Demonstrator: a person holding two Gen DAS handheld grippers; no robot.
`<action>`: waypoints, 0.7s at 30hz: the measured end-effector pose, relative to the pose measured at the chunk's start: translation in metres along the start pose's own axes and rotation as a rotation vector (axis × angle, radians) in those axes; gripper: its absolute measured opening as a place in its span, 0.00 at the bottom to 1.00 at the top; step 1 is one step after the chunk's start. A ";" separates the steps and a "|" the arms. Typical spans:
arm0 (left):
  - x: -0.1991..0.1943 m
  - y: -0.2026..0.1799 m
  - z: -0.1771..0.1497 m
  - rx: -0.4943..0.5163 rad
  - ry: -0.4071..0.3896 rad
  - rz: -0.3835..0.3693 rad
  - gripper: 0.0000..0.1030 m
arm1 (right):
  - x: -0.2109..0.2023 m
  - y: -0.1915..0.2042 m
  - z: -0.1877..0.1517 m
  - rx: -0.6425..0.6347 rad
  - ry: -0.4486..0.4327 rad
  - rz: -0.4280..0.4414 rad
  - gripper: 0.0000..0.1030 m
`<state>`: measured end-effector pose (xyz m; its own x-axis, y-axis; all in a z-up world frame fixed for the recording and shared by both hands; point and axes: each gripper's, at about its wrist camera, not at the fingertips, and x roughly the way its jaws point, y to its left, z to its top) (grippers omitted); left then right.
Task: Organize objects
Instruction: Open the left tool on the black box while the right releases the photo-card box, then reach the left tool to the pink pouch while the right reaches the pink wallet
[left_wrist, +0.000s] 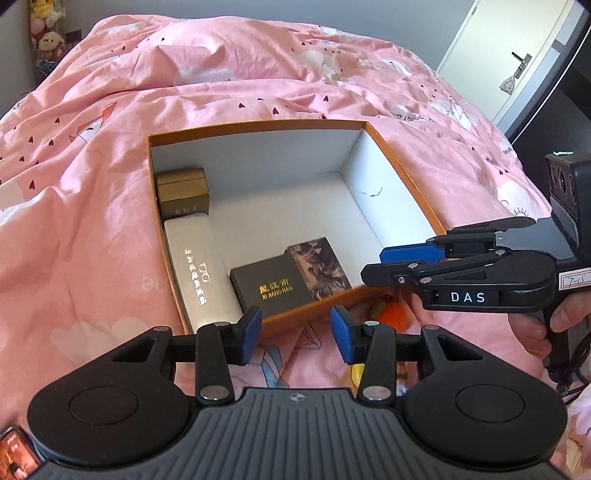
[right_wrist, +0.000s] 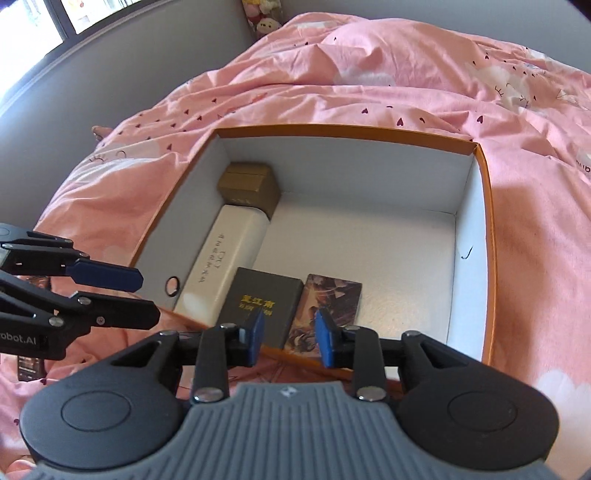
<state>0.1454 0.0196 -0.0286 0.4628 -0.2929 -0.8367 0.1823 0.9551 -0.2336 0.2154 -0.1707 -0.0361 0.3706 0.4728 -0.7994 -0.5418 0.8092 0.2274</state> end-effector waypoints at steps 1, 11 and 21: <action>-0.004 -0.001 -0.007 0.004 0.002 0.002 0.49 | -0.007 0.004 -0.007 0.002 -0.012 0.010 0.33; -0.037 -0.014 -0.076 0.020 0.070 -0.028 0.54 | -0.037 0.066 -0.075 -0.067 -0.050 0.068 0.42; -0.032 -0.030 -0.121 0.121 0.227 -0.019 0.59 | -0.044 0.099 -0.116 -0.077 -0.010 0.033 0.42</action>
<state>0.0204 0.0055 -0.0546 0.2540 -0.2805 -0.9256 0.2982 0.9331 -0.2010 0.0583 -0.1514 -0.0430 0.3591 0.5026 -0.7864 -0.6102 0.7640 0.2096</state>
